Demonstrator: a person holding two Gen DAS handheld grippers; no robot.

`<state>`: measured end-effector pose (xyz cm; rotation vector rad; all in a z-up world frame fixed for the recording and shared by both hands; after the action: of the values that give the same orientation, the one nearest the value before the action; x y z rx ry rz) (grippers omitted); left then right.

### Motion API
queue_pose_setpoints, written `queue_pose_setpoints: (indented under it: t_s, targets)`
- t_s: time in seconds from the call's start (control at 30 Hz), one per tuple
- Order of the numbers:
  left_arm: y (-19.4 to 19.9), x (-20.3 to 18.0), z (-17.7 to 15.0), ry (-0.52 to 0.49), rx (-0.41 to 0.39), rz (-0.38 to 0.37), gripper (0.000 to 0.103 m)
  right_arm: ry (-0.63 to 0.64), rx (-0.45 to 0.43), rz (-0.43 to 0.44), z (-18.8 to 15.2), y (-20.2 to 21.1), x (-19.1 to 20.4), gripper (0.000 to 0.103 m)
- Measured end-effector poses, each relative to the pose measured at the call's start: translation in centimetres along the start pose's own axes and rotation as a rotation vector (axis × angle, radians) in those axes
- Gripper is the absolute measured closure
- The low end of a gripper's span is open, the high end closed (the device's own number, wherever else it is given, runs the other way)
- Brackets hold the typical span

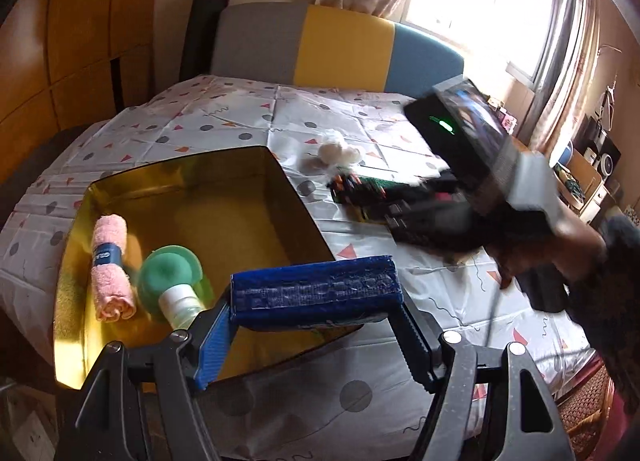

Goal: Organize soft objects
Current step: 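Lift the tissue pack with left while right grasps the black beaded hair braid, then lower the blue tissue pack into the gold tray and open the left gripper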

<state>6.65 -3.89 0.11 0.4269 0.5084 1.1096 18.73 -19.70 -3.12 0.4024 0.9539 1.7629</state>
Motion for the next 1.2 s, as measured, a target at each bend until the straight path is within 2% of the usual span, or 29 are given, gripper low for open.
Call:
queue_pose_setpoints:
  t_s: [0.17,0.3,0.43,0.73,1.0,1.1,1.2]
  targets:
    - [1.0,0.9,-0.3,0.011,-0.012,0.032,0.029,-0.047,0.039,0.038,-3.8,1.4,2.2,0.073]
    - [1.7,1.8,-0.7,0.018,-0.015,0.079,0.029,-0.111,0.087,0.05,-7.5,1.4,2.5,0.073]
    - [2.1,3.4,-1.2,0.052,-0.004,0.151,0.029,-0.181,0.07,0.044,-10.3,1.8,1.8,0.075]
    - [2.4,5.7,-0.1,0.043,-0.016,0.281,0.029,-0.24,-0.007,0.078,-11.6,2.1,1.3,0.075]
    - [0.8,5.7,1.4,0.004,-0.021,0.334,0.029,-0.254,-0.012,0.095,-11.7,2.1,1.1,0.074]
    - [-0.2,6.0,2.1,0.033,-0.005,0.311,0.029,-0.237,-0.013,0.088,-11.6,2.0,1.2,0.074]
    - [-1.7,7.6,2.8,0.145,0.044,0.261,0.03,-0.247,-0.016,0.097,-11.7,2.0,1.1,0.074]
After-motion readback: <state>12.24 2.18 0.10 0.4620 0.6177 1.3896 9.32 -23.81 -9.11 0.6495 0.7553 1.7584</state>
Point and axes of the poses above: each gripper's, at about its wrist camera, not at the fingertips, and y roughly against the way its jaws point, x to its left, z to its top, the point moved 2 cm from there along -y, roughly the way its jaws point, and after that the axes turned 11 degrees about -x, right-handed, at the moved point
